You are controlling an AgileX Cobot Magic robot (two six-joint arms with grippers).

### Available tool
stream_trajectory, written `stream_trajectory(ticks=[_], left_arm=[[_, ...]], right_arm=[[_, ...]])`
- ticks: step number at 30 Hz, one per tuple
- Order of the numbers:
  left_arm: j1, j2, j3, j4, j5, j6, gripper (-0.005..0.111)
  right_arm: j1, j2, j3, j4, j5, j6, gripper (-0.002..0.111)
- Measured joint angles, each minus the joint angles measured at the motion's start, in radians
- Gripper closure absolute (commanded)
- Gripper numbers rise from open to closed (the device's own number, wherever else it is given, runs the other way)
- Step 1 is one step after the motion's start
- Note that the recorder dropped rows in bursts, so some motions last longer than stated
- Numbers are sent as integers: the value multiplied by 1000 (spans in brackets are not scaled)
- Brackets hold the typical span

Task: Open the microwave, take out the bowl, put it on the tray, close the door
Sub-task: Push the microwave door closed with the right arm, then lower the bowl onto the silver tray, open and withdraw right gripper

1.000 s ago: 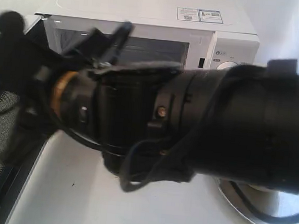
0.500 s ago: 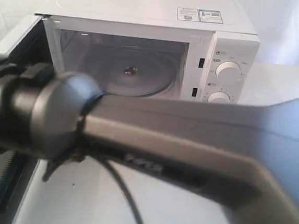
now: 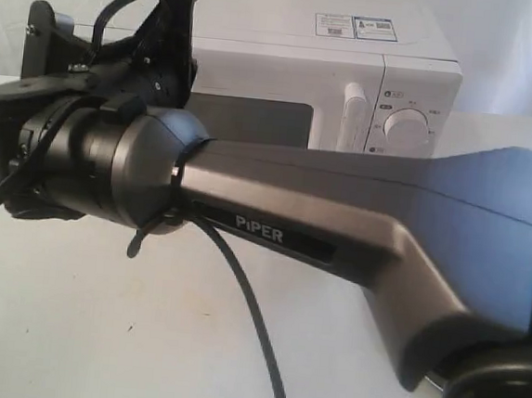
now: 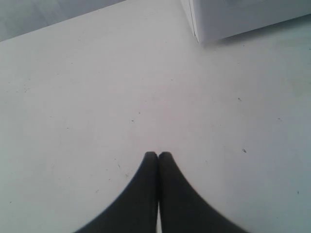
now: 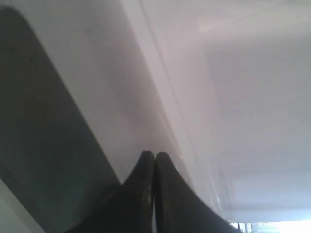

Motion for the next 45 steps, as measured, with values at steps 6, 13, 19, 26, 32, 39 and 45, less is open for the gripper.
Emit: stream_trajectory(ticks=[6, 13, 19, 26, 32, 39, 45], left_arm=[[0, 0, 0, 0, 0, 0, 107], [0, 0, 0, 0, 0, 0, 107], [0, 0, 0, 0, 0, 0, 107], [0, 0, 0, 0, 0, 0, 107], [0, 0, 0, 0, 0, 0, 107], [0, 0, 0, 0, 0, 0, 107], [0, 0, 0, 0, 0, 0, 107]], right_arm=[[-41, 9, 77, 2, -5, 128, 108], [-89, 8, 250, -116, -3, 376, 108], [-93, -102, 439, -278, -26, 731, 108], [-98, -382, 767, -344, -9, 1022, 108], [-99, -585, 1107, -344, -6, 1360, 108], [-25, -810, 1410, -338, -8, 1563, 108], [19, -1034, 1536, -337, -10, 1535, 108]])
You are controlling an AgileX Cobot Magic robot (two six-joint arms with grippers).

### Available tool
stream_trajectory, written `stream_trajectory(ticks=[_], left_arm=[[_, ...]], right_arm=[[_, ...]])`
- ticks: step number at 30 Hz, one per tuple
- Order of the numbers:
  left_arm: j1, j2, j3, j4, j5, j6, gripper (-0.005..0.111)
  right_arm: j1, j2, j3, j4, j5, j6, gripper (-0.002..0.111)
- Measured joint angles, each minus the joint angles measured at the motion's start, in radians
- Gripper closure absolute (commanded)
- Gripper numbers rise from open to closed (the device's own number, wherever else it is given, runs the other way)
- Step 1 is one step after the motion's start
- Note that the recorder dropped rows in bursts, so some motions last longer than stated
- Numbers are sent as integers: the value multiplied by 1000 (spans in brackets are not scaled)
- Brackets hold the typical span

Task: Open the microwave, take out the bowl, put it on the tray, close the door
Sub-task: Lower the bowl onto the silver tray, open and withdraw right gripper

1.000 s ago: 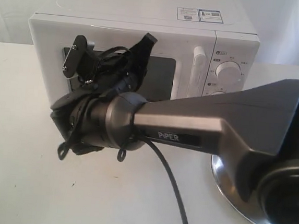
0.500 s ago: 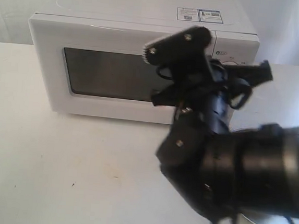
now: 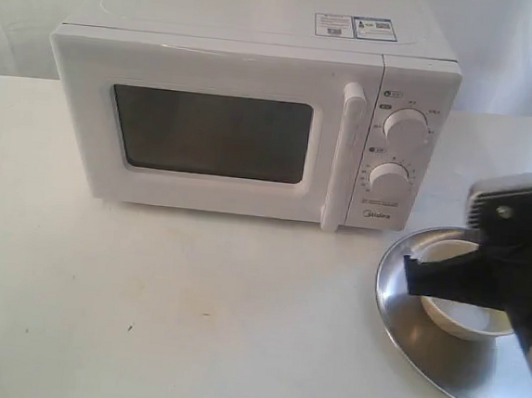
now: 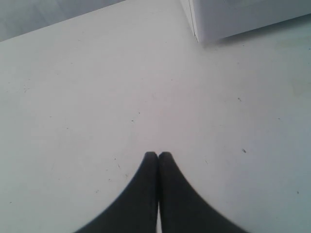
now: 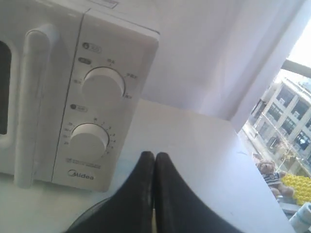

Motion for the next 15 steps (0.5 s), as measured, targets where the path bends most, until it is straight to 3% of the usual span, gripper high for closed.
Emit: stream_trajectory(ticks=[5, 15], left_arm=[[0, 0, 0, 0, 0, 0, 107], [0, 0, 0, 0, 0, 0, 107]], right_arm=[[5, -221, 12, 181, 3, -6, 108], [11, -271, 12, 209, 4, -6, 108]])
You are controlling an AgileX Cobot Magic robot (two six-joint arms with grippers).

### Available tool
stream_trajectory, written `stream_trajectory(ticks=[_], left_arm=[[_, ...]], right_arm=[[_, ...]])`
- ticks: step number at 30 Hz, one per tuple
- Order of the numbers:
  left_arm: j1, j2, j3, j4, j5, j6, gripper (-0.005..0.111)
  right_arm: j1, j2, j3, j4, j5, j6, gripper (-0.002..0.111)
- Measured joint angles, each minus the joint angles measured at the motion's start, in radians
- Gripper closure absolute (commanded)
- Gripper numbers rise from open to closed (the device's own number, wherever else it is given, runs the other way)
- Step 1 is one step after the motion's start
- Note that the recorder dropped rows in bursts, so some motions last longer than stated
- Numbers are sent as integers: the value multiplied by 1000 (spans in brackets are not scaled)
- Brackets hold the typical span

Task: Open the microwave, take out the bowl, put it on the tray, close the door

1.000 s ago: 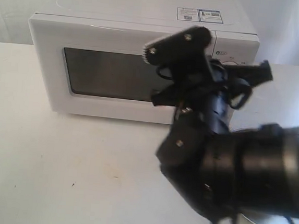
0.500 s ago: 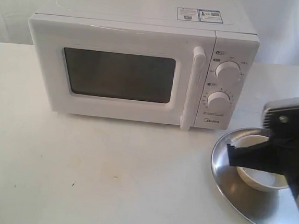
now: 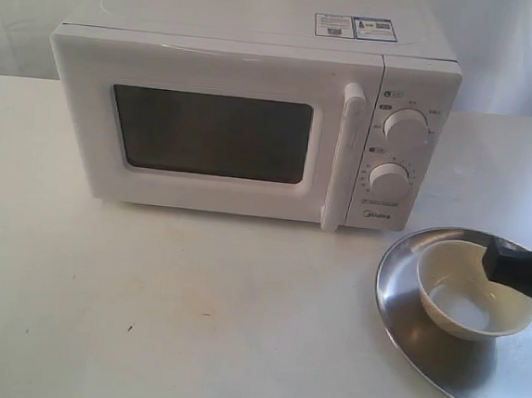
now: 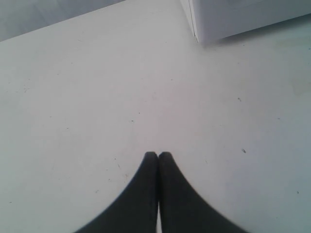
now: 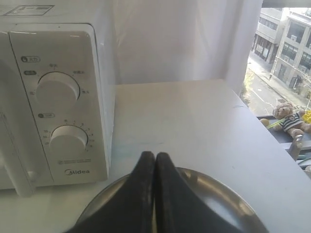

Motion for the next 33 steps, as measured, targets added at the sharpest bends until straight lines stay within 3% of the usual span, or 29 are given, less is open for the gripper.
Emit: stream_trajectory(ticks=[5, 8, 11, 17, 23, 29, 33], left_arm=[[0, 0, 0, 0, 0, 0, 107], [0, 0, 0, 0, 0, 0, 107], [0, 0, 0, 0, 0, 0, 107], [0, 0, 0, 0, 0, 0, 107], [0, 0, 0, 0, 0, 0, 107], [0, 0, 0, 0, 0, 0, 107], [0, 0, 0, 0, 0, 0, 107]], right_arm=[[-4, -15, 0, 9, 0, 0, 108], [-55, -75, 0, 46, -48, -2, 108], [-169, -177, 0, 152, -323, -2, 108], [-505, -425, 48, 618, -998, -2, 108], [-757, -609, 177, 951, -1380, -2, 108], [-918, -760, 311, 1115, -1477, -2, 108], [-943, -833, 321, 1130, -1328, -2, 108]])
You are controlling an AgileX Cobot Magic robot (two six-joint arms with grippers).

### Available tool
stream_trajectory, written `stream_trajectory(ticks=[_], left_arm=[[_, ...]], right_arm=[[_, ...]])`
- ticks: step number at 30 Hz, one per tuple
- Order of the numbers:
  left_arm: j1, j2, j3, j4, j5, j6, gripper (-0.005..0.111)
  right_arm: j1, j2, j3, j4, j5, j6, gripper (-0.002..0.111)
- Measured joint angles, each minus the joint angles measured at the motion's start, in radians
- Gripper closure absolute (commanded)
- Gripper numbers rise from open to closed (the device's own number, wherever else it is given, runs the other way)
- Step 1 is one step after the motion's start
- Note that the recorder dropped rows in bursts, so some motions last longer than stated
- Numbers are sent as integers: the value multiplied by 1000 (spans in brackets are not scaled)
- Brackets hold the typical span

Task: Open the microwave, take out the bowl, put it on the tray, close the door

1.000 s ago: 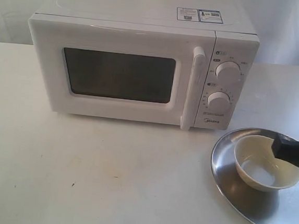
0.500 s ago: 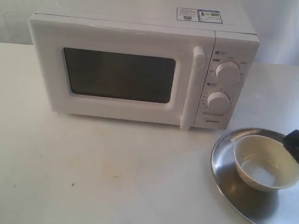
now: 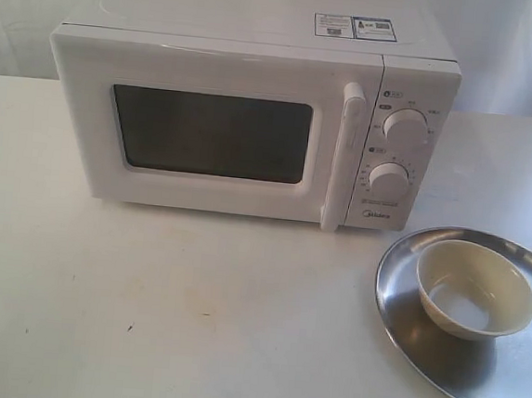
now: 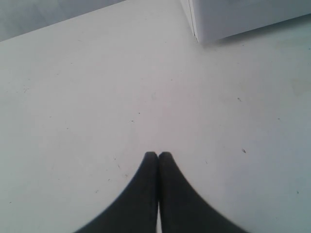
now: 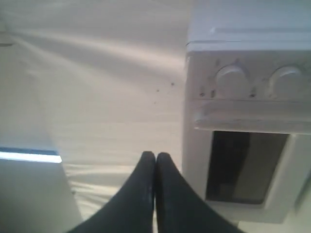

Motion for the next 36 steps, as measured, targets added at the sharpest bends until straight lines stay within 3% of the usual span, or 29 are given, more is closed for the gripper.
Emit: stream_trajectory(ticks=[7, 10, 13, 16, 19, 21, 36], left_arm=[[0, 0, 0, 0, 0, 0, 107], [0, 0, 0, 0, 0, 0, 107], [0, 0, 0, 0, 0, 0, 107], [0, 0, 0, 0, 0, 0, 107], [0, 0, 0, 0, 0, 0, 107], [0, 0, 0, 0, 0, 0, 107], [0, 0, 0, 0, 0, 0, 107]], right_arm=[[0, -18, 2, 10, 447, 0, 108], [0, -19, 5, 0, 480, -124, 108], [0, -20, 5, -4, 481, -460, 108], [0, -20, 5, -4, 470, -873, 108], [0, -20, 5, 62, 457, -1420, 108], [0, -20, 5, 121, 453, -1624, 108], [0, -20, 5, 191, 447, -1884, 108]])
